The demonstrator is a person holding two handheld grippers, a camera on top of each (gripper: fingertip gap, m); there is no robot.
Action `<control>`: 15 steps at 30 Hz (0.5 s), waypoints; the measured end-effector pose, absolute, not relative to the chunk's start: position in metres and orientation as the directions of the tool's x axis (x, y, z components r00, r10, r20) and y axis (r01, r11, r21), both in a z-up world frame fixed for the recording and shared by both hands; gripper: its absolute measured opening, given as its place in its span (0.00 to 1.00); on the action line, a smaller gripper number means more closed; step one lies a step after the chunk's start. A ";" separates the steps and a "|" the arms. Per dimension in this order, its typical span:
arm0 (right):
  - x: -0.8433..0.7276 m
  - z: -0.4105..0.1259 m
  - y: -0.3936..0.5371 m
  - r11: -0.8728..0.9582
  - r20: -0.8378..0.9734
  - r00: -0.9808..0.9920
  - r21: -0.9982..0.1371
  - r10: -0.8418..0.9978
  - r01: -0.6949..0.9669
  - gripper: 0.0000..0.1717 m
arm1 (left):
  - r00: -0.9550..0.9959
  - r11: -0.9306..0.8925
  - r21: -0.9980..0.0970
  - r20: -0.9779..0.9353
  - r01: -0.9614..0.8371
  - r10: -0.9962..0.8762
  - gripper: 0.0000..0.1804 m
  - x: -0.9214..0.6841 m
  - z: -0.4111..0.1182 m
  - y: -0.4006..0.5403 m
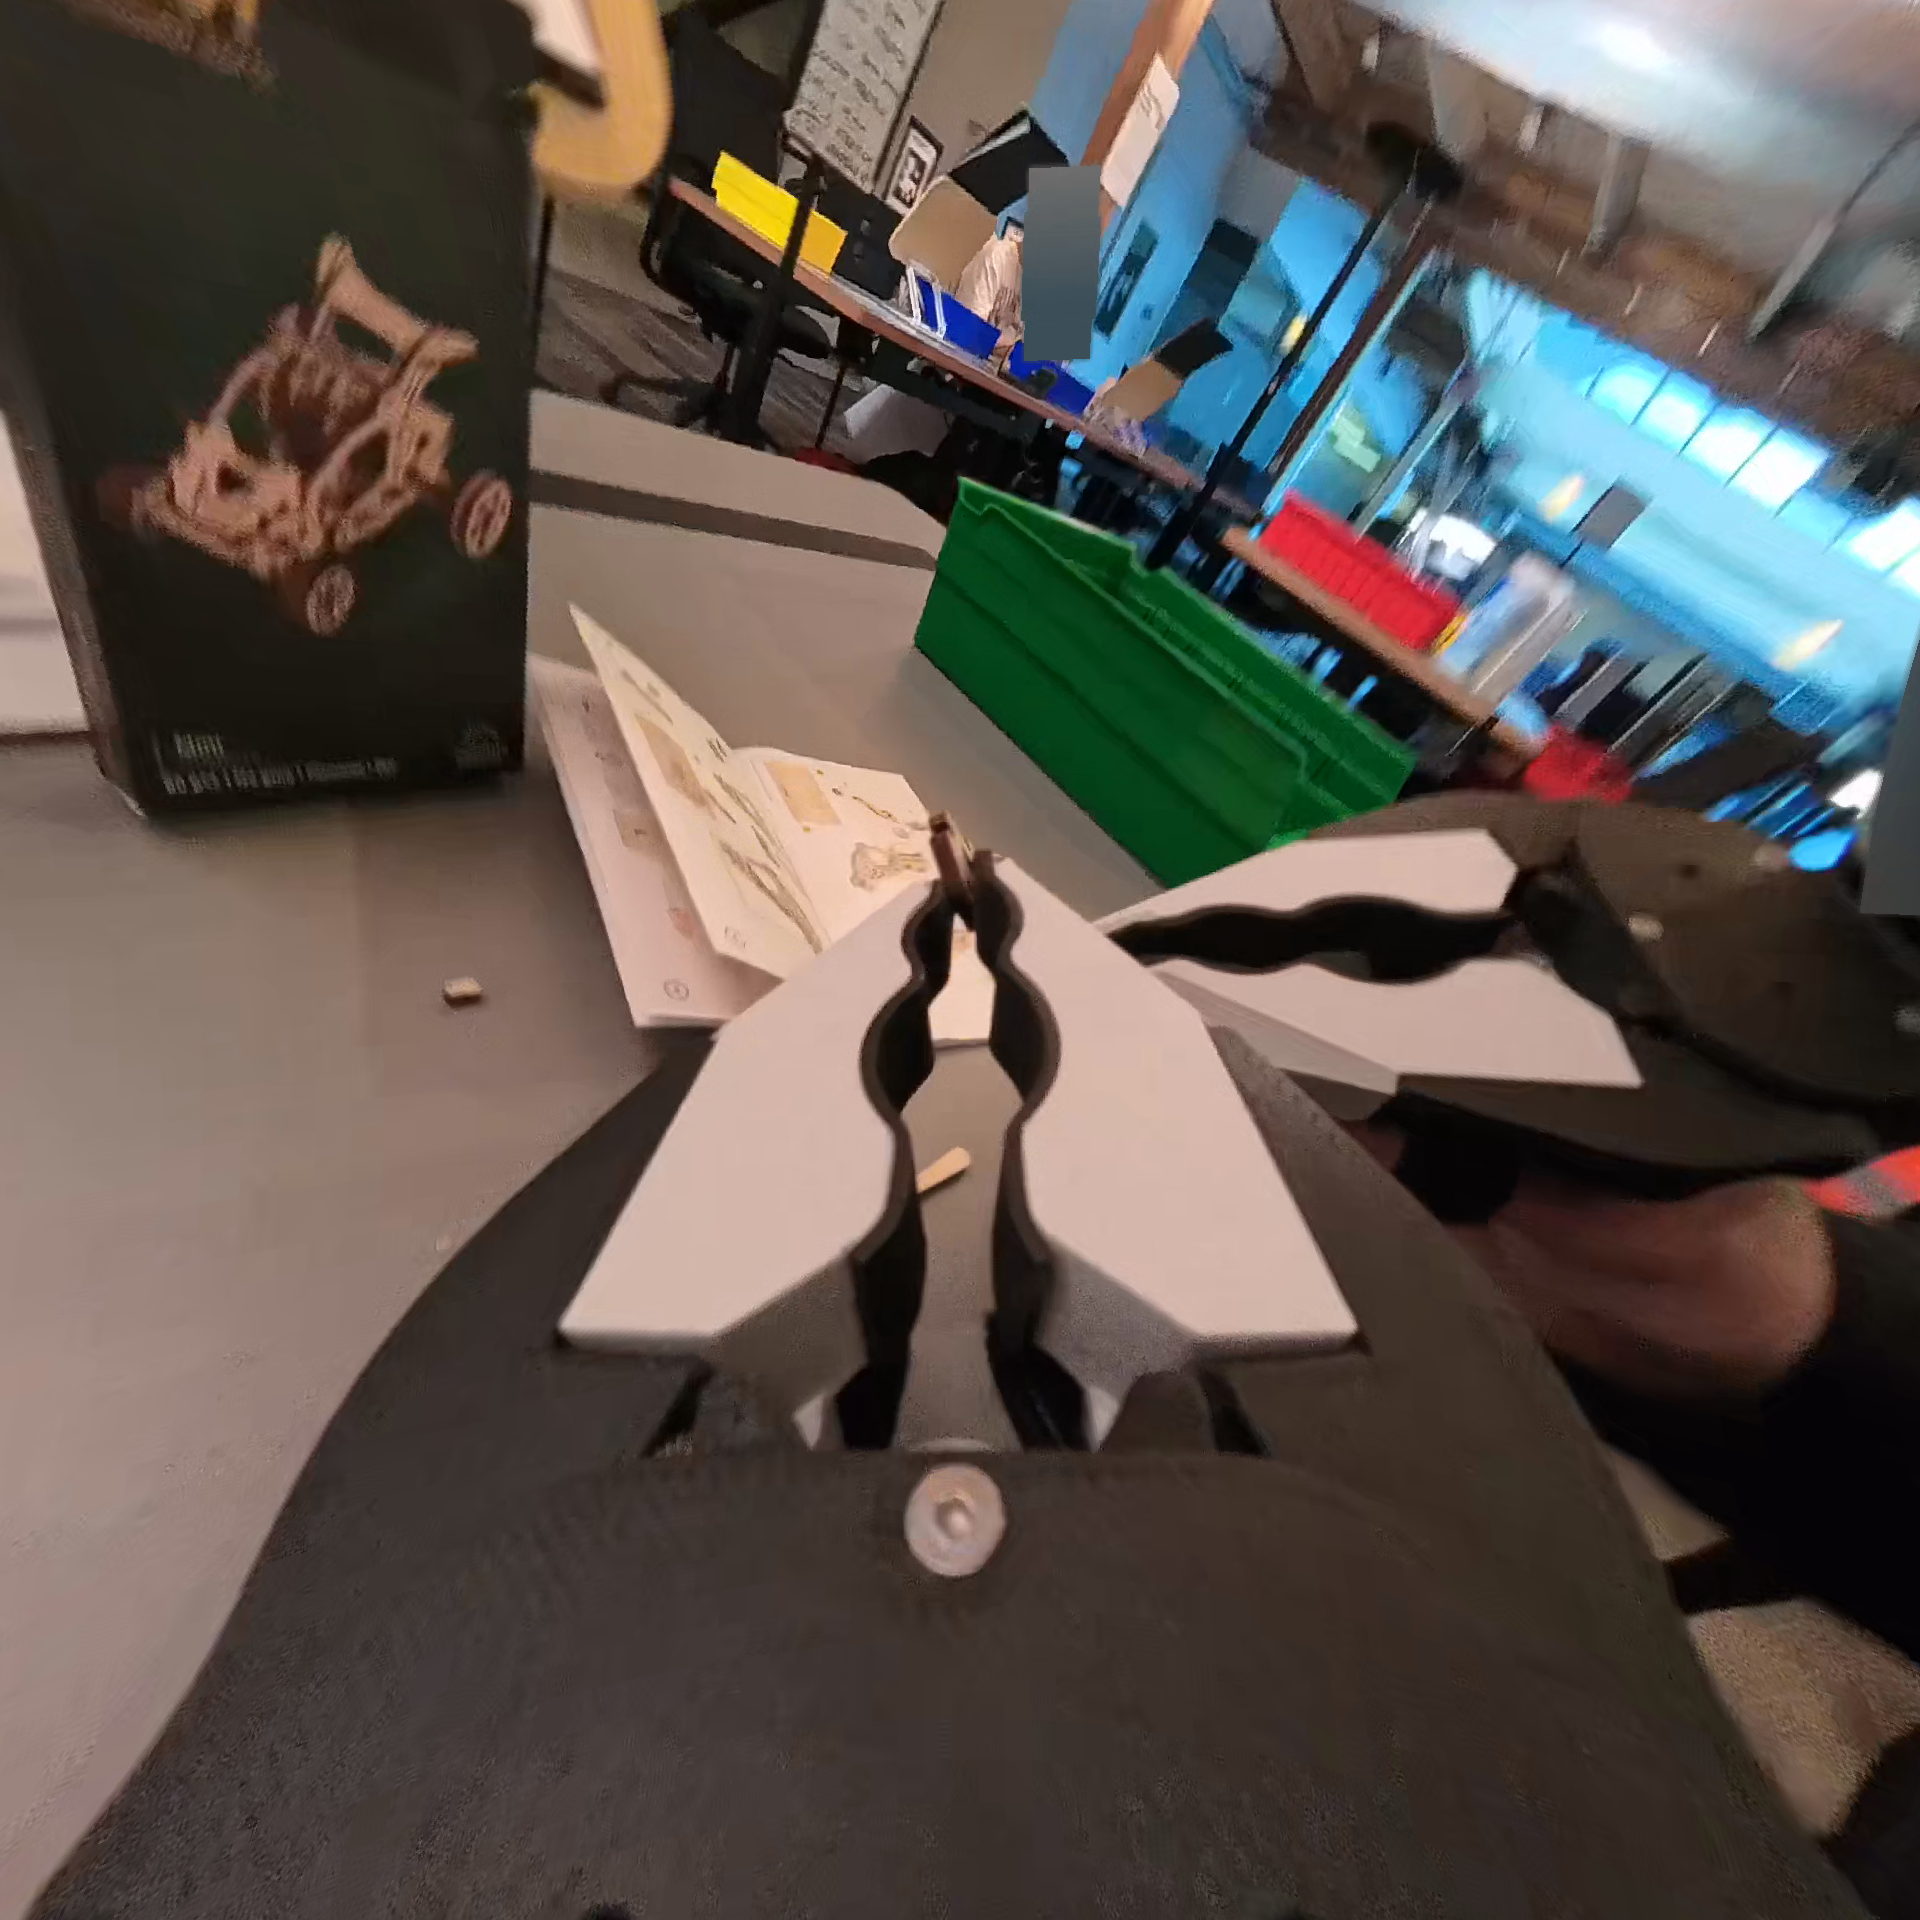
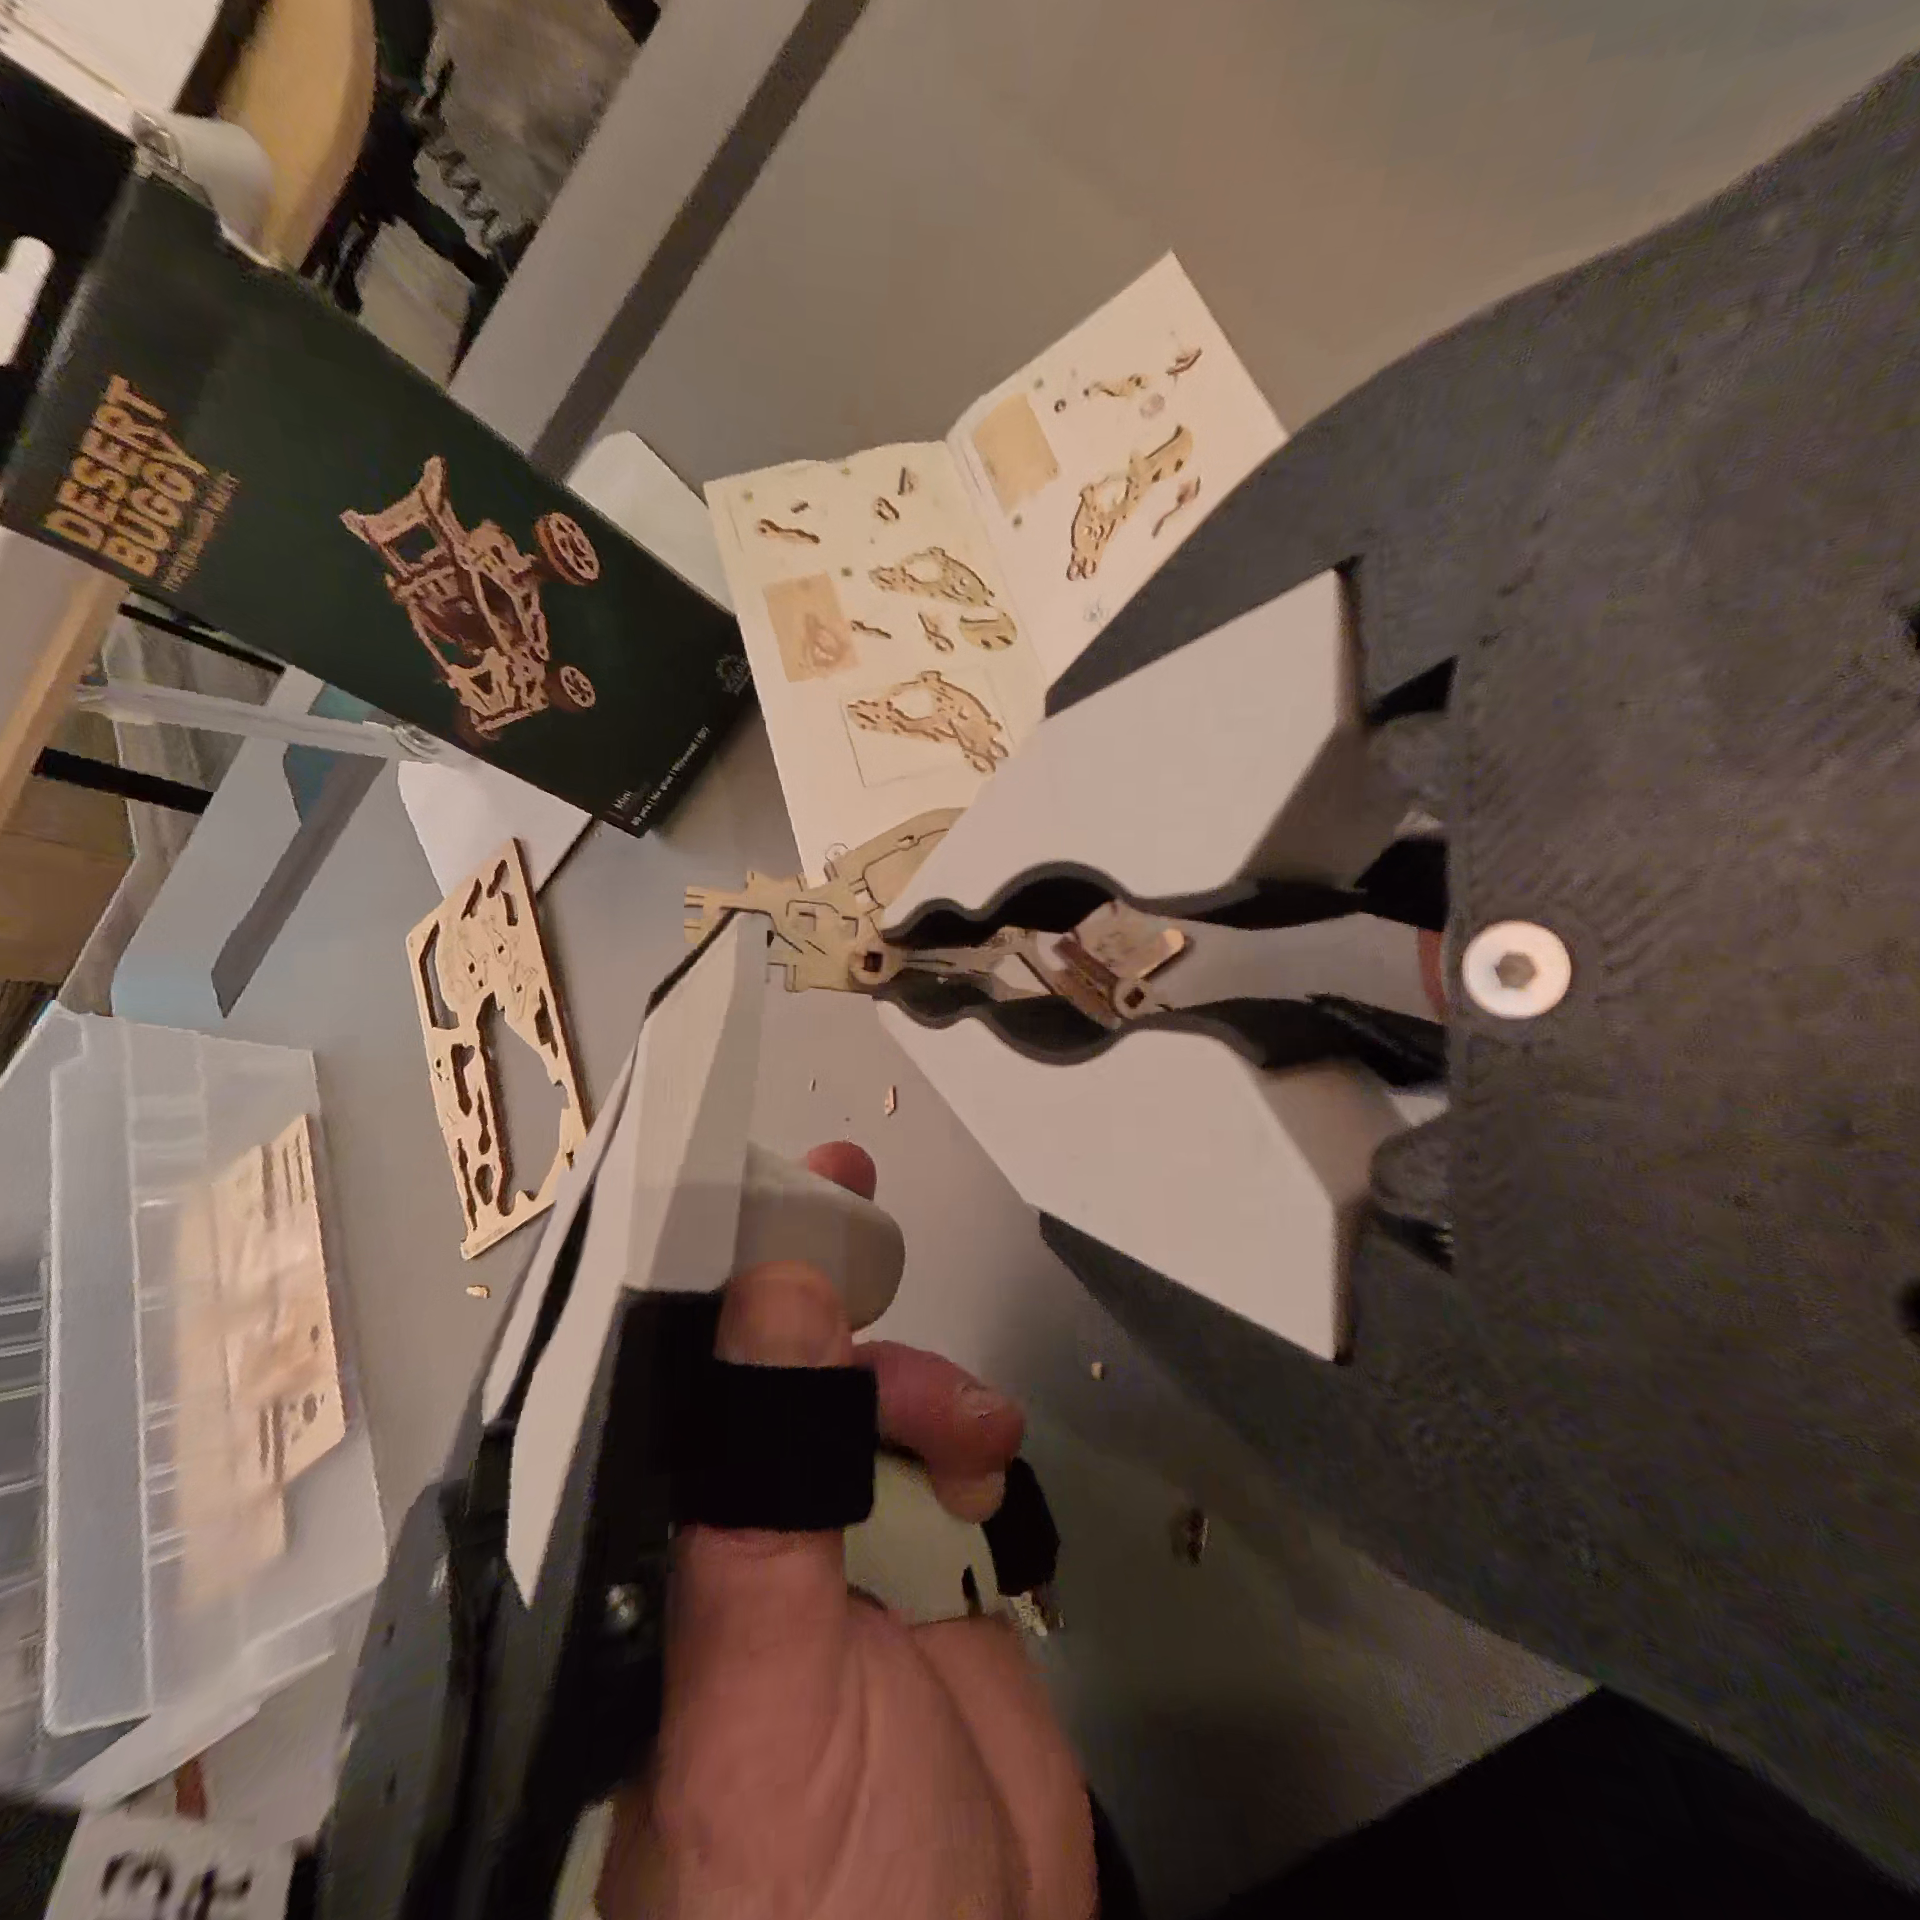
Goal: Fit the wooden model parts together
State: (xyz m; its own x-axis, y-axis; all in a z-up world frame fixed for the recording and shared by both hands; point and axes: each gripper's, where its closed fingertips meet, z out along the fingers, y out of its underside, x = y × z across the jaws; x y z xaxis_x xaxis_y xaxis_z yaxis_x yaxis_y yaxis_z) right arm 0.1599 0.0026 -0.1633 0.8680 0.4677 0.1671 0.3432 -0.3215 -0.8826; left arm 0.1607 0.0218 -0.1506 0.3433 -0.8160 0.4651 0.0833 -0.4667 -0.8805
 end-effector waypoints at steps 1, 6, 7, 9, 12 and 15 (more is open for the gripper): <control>0.159 -0.161 0.004 -0.314 0.160 0.870 -0.890 0.466 0.331 0.02 | 0.325 -0.521 -0.846 0.526 0.112 -0.786 0.01 0.159 -0.153 0.025; 0.157 -0.165 0.003 -0.328 0.114 0.873 -0.898 0.474 0.295 0.01 | 0.288 -0.587 -0.795 0.604 0.150 -0.743 0.01 0.159 -0.157 0.026; 0.157 -0.168 0.003 -0.347 0.098 0.871 -0.891 0.481 0.292 0.01 | 0.297 -0.548 -0.826 0.561 0.135 -0.773 0.01 0.159 -0.155 0.024; 0.158 -0.169 0.001 -0.361 0.074 0.870 -0.890 0.488 0.278 0.01 | 0.302 -0.501 -0.858 0.510 0.114 -0.805 0.01 0.162 -0.149 0.019; 0.162 -0.170 0.000 -0.384 0.059 0.861 -0.879 0.505 0.285 0.01 | 0.273 -0.510 -0.854 0.516 0.099 -0.812 0.00 0.166 -0.149 0.015; 0.164 -0.167 -0.001 -0.352 0.116 0.856 -0.878 0.504 0.326 0.00 | 0.243 -0.505 -0.858 0.513 0.100 -0.823 0.01 0.167 -0.149 0.015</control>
